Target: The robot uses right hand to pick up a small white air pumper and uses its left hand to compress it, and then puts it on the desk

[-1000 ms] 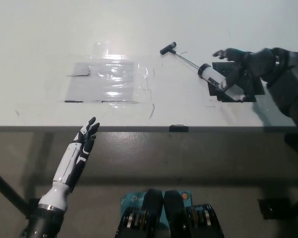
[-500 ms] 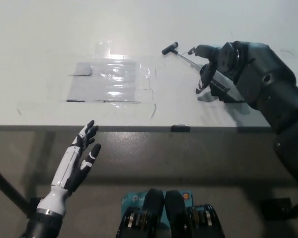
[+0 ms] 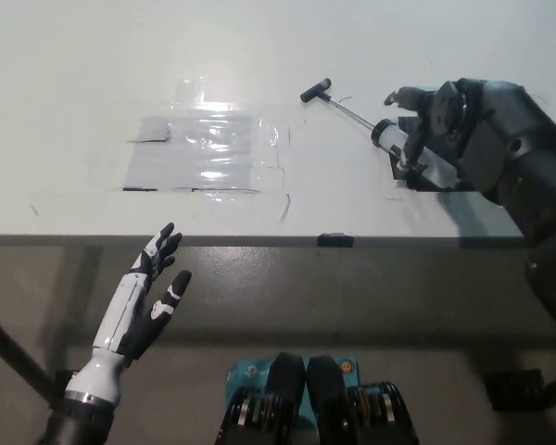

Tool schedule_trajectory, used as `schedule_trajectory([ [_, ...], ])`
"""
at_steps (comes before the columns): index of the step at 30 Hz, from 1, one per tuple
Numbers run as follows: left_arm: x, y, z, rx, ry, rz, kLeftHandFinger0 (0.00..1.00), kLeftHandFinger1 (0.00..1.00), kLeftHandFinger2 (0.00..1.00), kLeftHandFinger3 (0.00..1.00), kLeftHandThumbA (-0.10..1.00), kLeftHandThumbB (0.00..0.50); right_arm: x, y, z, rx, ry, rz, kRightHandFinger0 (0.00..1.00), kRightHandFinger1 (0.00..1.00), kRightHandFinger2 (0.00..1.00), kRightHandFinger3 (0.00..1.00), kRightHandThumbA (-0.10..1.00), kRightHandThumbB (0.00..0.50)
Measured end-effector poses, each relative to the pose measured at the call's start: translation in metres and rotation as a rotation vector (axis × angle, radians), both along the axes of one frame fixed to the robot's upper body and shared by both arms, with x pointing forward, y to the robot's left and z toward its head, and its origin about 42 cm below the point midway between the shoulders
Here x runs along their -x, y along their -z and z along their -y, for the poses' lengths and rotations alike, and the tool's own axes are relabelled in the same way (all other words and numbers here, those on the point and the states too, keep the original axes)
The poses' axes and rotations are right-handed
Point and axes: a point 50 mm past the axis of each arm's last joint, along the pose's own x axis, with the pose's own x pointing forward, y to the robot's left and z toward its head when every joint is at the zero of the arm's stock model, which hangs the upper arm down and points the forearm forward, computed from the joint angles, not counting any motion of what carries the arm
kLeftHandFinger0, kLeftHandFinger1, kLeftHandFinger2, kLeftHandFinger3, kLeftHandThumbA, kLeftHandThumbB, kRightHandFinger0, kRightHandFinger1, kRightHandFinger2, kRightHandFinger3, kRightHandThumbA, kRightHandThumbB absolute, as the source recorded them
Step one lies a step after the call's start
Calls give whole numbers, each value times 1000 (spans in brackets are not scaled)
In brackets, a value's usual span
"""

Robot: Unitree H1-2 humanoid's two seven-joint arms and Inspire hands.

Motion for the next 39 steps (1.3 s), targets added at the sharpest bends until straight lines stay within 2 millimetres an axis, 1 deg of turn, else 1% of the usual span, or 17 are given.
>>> schedule_trajectory([
  [2,1,1,0,0,-1,-2,1000,1000,1000,1000,854,190,-1,-3,5,2,8,7,1000,1000,1000,1000,1000,476],
  [3,1,1,0,0,-1,-4,1000,1000,1000,1000,852,182,-1,-3,7,2,11,9,1000,1000,1000,1000,1000,494],
  [12,6,6,-2,0,-5,-17,1000,1000,1000,1000,829,187,-2,-4,10,-10,21,13,1000,1000,1000,1000,1000,463],
  [18,6,6,-2,1,-4,-16,1000,1000,1000,1000,827,189,-1,-3,10,-32,27,7,1000,1000,1000,1000,1000,475],
  [20,6,6,-2,1,-4,-15,1000,1000,1000,1000,822,192,-1,-2,10,-52,34,1,1000,1000,1000,1000,1000,466],
  [22,6,6,-2,1,-4,-16,1000,1000,1000,1000,815,192,0,1,7,-70,40,-11,1000,1000,1000,1000,1000,498],
  [25,7,6,-2,1,-4,-17,1000,1000,1000,1000,810,195,2,10,2,-73,39,-35,1000,1000,1000,1000,1000,458],
  [26,8,7,-2,1,-4,-17,1000,1000,1000,1000,810,195,3,13,1,-68,36,-43,1000,1000,1000,1000,1000,377],
  [27,9,7,-2,1,-4,-18,1000,1000,1000,1000,814,201,4,18,0,-63,32,-54,1000,1000,1000,1000,1000,327],
  [30,12,9,-2,2,-5,-24,1000,1000,1000,1000,813,191,9,34,3,-31,22,-99,1000,1000,1000,1000,1000,346],
  [33,16,12,-3,4,-8,-32,1000,1000,1000,1000,815,202,10,37,6,-13,29,-122,1000,1000,1000,1000,1000,351],
  [34,16,13,-3,5,-8,-33,1000,1000,1000,1000,817,203,10,38,7,-15,35,-126,1000,1000,1000,1000,1000,341],
  [35,17,13,-3,5,-8,-33,1000,1000,1000,1000,816,203,11,40,8,-20,47,-130,1000,1000,1000,1000,1000,307],
  [36,17,13,-3,5,-8,-32,1000,1000,1000,1000,816,204,11,41,9,-24,57,-135,814,916,1000,1000,1000,306],
  [37,17,13,-3,6,-8,-32,1000,1000,1000,1000,815,205,12,42,9,-28,62,-136,466,528,647,981,816,267],
  [38,17,13,-3,6,-8,-32,1000,1000,1000,1000,814,206,12,44,10,-33,69,-135,323,412,569,909,722,279],
  [39,18,13,-3,7,-8,-32,1000,1000,1000,1000,806,205,12,45,11,-41,75,-125,93,240,461,944,572,271],
])
